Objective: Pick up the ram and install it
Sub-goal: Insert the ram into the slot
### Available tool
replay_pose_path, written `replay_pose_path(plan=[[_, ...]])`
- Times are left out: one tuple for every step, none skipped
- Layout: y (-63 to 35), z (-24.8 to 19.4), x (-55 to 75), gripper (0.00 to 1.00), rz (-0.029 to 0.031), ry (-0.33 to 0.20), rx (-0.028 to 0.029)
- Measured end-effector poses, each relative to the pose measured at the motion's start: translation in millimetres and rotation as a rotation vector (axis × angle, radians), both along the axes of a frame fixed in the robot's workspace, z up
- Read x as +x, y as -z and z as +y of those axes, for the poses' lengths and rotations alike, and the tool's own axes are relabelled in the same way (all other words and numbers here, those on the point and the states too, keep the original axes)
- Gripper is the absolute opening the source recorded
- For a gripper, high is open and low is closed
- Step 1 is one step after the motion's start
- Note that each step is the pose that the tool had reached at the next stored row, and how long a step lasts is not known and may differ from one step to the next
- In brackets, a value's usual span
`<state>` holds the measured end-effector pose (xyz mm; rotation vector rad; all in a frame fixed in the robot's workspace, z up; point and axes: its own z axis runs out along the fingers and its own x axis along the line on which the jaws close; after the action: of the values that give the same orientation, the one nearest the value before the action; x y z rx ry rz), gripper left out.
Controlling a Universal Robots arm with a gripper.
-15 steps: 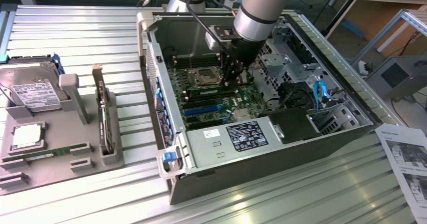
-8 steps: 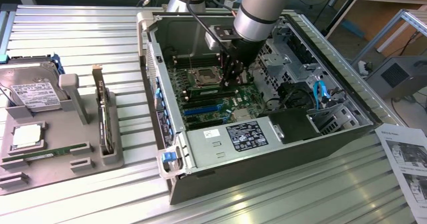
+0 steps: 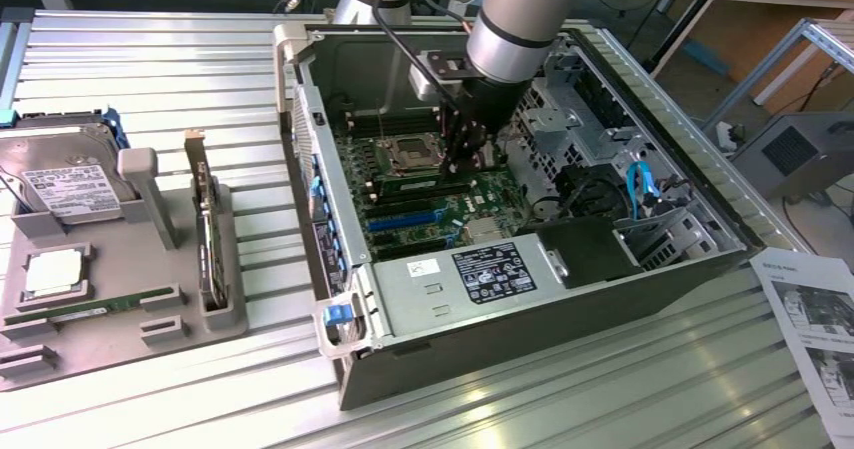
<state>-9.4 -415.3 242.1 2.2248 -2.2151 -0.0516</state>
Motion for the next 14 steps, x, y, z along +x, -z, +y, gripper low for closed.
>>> replay_pose_path(plan=[[0.0,0.0,-0.2,0.13,0.0000,0.000,0.0000],[0.0,0.0,-0.2,0.13,0.0000,0.000,0.0000],[0.0,0.0,-0.2,0.13,0.0000,0.000,-0.0001],[0.0,0.0,-0.2,0.13,0.0000,0.000,0.0000],[0.0,0.0,-0.2,0.13,-0.0001,0.000,-0.0001],[0.0,0.0,-0.2,0.13,0.0000,0.000,0.0000],[0.1,0.0,-0.3,0.13,0.0000,0.000,-0.0001],[0.8,0.0,-0.2,0.13,-0.0001,0.000,0.0002],[1.7,0.0,-0.2,0.13,-0.0001,0.000,0.0001],[1.8,0.0,-0.3,0.13,0.0001,0.000,-0.0002],[1.8,0.0,-0.3,0.13,0.0000,0.000,-0.0002],[1.9,0.0,-0.3,0.13,0.0000,0.000,-0.0002],[1.9,0.0,-0.3,0.13,0.0000,0.000,-0.0002],[2.0,0.0,-0.2,0.13,-0.0001,0.000,0.0000]])
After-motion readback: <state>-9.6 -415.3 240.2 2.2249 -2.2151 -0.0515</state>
